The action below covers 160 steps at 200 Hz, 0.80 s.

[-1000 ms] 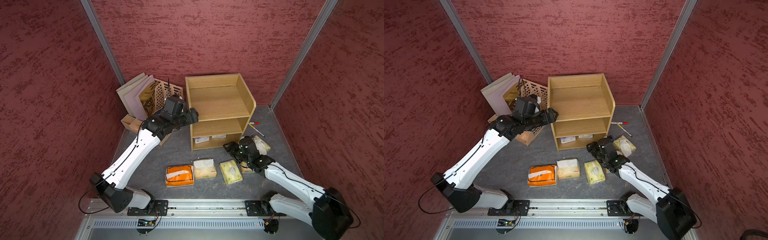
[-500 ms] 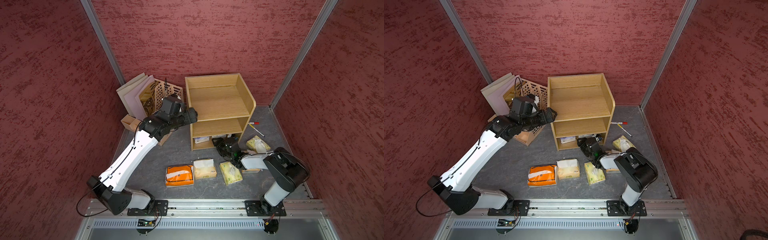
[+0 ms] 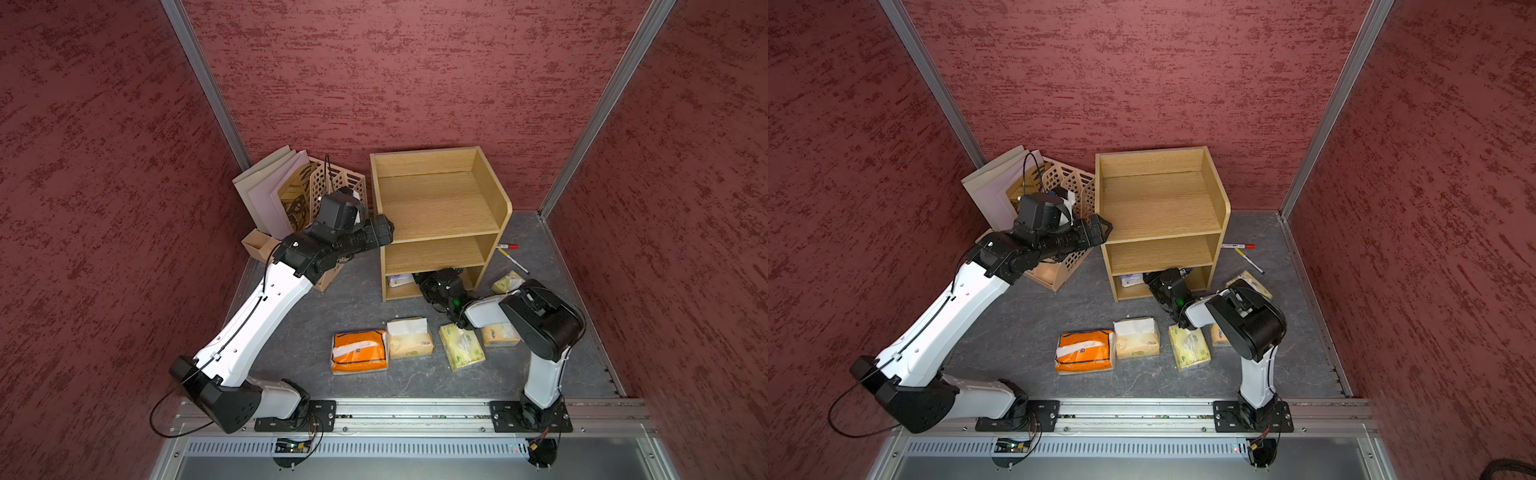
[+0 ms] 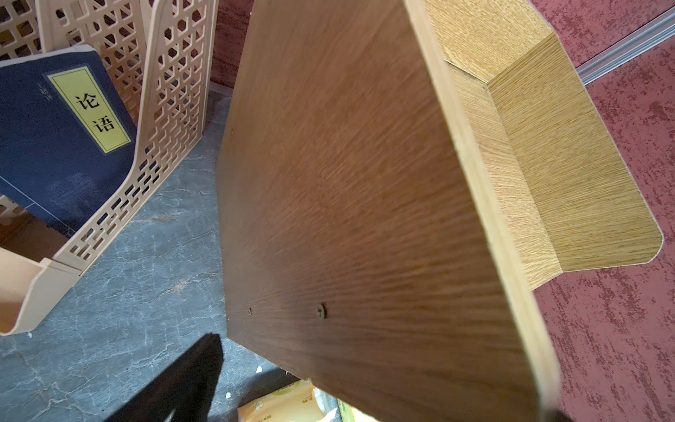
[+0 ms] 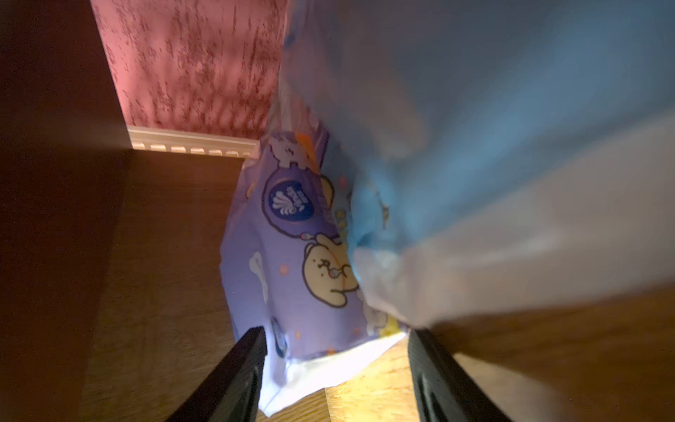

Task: Remove the tissue boxes from the shelf
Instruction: Pick up a box of tissues from the shelf.

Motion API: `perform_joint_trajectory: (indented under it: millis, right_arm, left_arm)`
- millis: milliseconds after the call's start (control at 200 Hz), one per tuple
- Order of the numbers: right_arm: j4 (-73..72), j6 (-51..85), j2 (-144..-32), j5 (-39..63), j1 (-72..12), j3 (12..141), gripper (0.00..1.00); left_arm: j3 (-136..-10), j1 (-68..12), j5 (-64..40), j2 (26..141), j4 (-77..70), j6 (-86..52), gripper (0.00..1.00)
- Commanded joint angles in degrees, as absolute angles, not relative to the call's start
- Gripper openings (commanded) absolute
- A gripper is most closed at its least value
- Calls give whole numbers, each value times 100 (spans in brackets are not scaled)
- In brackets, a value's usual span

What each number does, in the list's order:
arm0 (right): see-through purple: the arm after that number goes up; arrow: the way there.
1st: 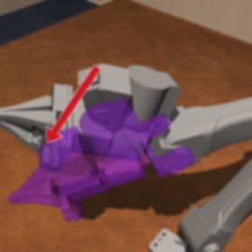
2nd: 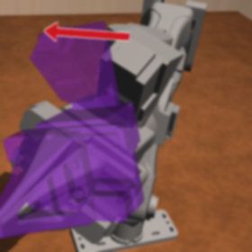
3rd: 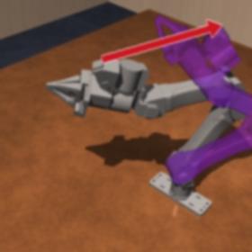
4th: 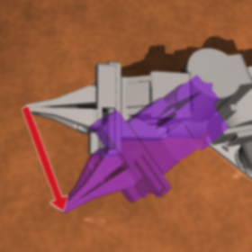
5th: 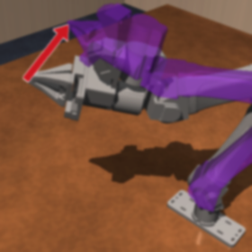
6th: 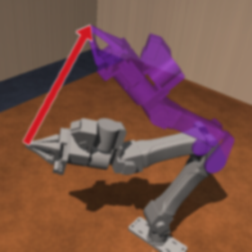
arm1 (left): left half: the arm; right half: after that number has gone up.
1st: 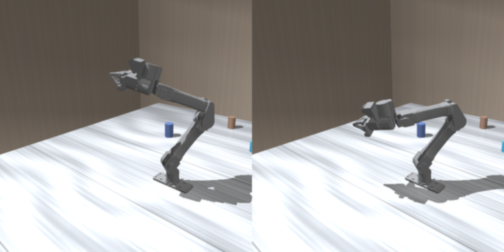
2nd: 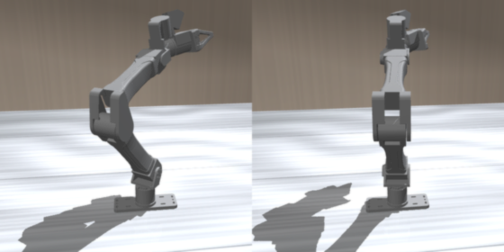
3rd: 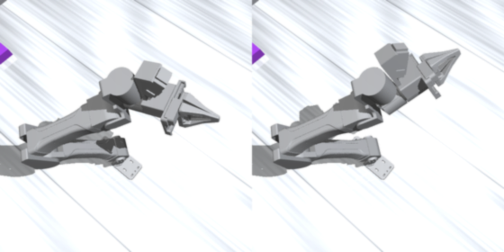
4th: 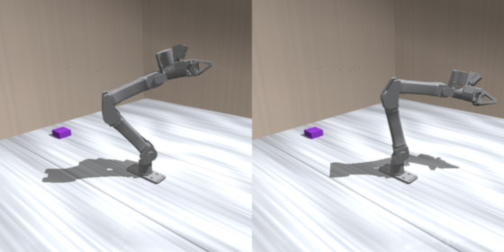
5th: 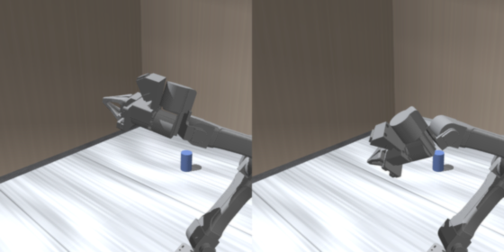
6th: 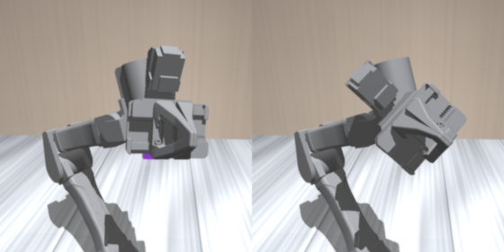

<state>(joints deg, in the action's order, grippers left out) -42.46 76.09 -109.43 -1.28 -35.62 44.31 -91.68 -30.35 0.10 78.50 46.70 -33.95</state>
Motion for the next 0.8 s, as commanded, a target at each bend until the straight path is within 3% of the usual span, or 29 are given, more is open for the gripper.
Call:
perform_joint_trajectory:
  millis: [0, 160, 316, 471, 681, 797]
  right_arm:
    - [-4369, 7595, -11124, 4, -3650, 4734, 65]
    - [-4051, 7615, -11378, 49, -3721, 5061, 63]
    - [-3681, 7573, -11347, -55, -3786, 5150, 37]
    - [-3246, 7442, -11084, -68, -3805, 5149, 17]
    - [-2493, 7161, -10545, -74, -3823, 5107, 0]
    - [-2234, 7106, -10266, -59, -3858, 4977, 0]
  left_arm:
    - [-9092, -2984, -22, 7721, 4585, -3292, 100]
    - [-9131, -2985, -43, 7699, 4648, -3270, 100]
    - [-9089, -2986, -20, 7588, 4654, -3248, 100]
    - [-9088, -2971, 26, 7499, 4659, -3177, 100]
    - [-9088, -2888, 80, 7392, 4636, -3159, 100]
    - [-9127, -2848, 71, 7365, 4647, -3142, 100]
